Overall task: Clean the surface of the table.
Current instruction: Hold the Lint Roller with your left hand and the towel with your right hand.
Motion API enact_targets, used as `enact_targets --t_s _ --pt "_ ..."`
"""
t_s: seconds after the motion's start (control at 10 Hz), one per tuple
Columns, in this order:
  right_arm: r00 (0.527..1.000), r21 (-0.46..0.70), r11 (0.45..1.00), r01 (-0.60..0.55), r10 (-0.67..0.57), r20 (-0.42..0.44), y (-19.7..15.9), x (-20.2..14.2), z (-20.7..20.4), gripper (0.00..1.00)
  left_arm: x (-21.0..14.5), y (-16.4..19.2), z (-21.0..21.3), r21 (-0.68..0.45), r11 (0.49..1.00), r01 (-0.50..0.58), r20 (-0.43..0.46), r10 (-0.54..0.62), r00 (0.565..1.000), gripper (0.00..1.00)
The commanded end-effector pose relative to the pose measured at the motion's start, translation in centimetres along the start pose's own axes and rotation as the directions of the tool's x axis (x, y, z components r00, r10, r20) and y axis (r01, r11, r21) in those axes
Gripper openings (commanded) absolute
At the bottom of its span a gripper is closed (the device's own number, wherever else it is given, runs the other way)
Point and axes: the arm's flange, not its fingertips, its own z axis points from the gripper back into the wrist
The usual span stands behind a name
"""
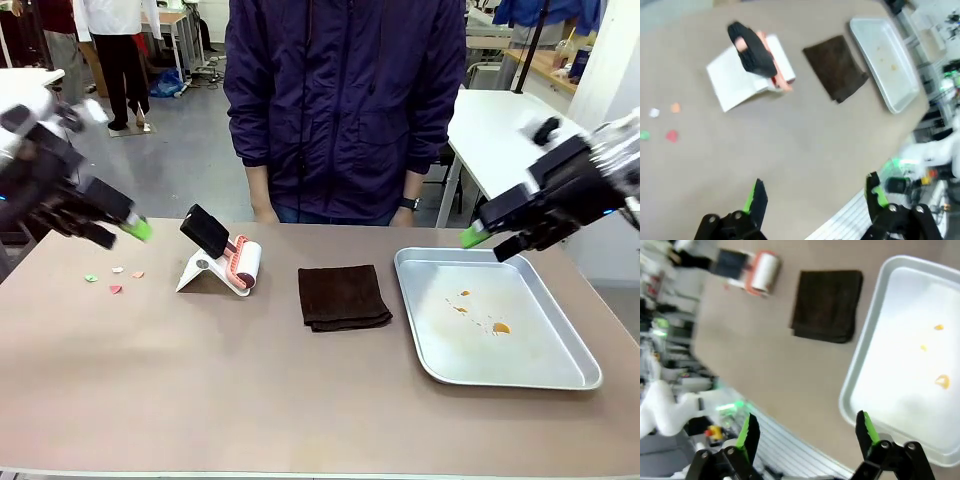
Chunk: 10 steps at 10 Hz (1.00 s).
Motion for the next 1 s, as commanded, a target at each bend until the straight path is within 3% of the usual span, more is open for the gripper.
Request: enact_targets --t_s 0.0,0.3,0.5,0.9 --pt "0.990 0.222 0.969 0.104 -0.122 0.068 -4.5 -4.0 2.5 1.00 -2.3 4.6 3.3 -0.164 0.985 -0.044 0.103 0.061 0.993 1.00" --pt "0.942 0.387 0.894 0.224 -0.301 0.151 -11.4 -7.0 5.7 1.00 -7.1 12.4 6.5 -0.339 0.928 -0.155 0.189 0.228 0.955 1.00" --pt "0.891 0.477 0.824 0.306 -0.424 0.160 -17.2 -8.2 6.6 1.00 -10.1 15.7 6.6 -0.437 0.870 -0.229 0.271 0.370 0.888 1.00" --pt "0.810 0.551 0.748 0.371 -0.551 0.202 -23.8 -10.7 6.9 1.00 -14.0 16.5 4.6 -0.494 0.809 -0.319 0.348 0.520 0.780 1.00"
